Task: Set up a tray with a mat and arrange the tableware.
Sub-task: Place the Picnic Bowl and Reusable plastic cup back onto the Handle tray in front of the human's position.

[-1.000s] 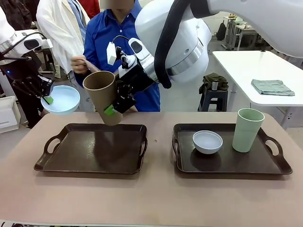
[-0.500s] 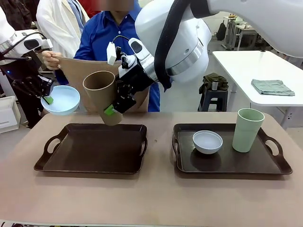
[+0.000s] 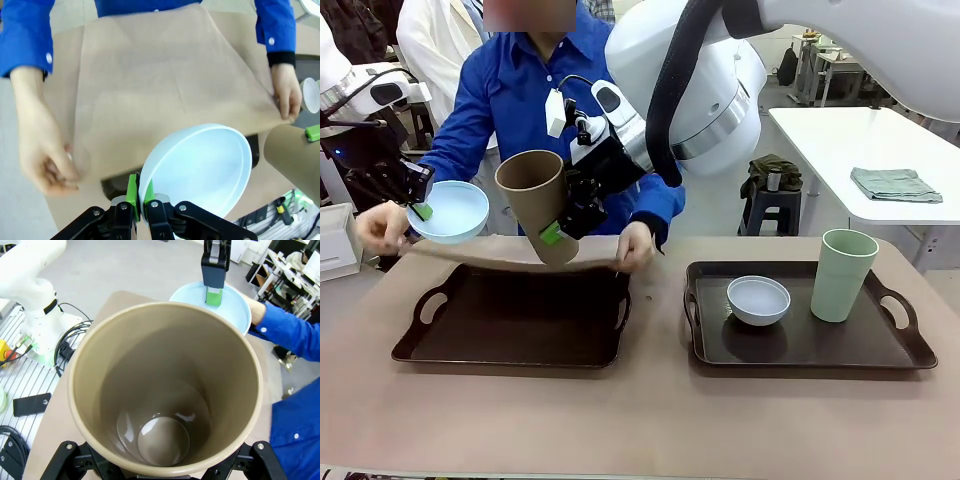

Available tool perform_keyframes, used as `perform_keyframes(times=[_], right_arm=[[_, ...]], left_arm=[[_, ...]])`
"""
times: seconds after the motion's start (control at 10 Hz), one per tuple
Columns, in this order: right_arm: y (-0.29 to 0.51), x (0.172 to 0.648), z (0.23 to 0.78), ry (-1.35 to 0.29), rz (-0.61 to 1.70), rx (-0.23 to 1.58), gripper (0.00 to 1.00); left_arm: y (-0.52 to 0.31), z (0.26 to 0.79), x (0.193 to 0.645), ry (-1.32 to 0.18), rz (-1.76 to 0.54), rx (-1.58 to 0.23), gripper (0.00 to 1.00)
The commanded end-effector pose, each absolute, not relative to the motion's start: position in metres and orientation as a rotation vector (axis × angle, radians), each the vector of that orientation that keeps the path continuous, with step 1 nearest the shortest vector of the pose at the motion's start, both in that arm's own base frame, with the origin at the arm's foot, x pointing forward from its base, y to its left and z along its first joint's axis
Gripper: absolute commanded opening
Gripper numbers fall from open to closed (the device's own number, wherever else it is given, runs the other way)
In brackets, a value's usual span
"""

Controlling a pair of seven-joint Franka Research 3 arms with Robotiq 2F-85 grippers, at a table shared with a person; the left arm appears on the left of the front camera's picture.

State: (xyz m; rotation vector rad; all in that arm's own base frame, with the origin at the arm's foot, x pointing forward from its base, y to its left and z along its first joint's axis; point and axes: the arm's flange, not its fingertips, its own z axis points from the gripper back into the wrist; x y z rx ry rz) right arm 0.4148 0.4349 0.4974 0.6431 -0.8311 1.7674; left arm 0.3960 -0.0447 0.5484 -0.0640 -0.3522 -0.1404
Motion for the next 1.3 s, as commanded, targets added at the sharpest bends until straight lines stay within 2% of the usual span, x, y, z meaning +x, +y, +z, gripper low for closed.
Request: perform_keyframes(times=[0.0, 1.2], right_arm=[[0.4357, 0.4160, 0.4987, -0.838, 1.775, 0.652, 0.00], [0.4357, 0.4160, 0.4987, -0.838, 1.775, 0.652, 0.00]], left_arm=[[-0.0440, 0.5486, 0.3979, -0.362, -0.151, -0.076, 0.00], [-0.0440, 0.5486, 0.3979, -0.362, -0.151, -0.076, 0.00]])
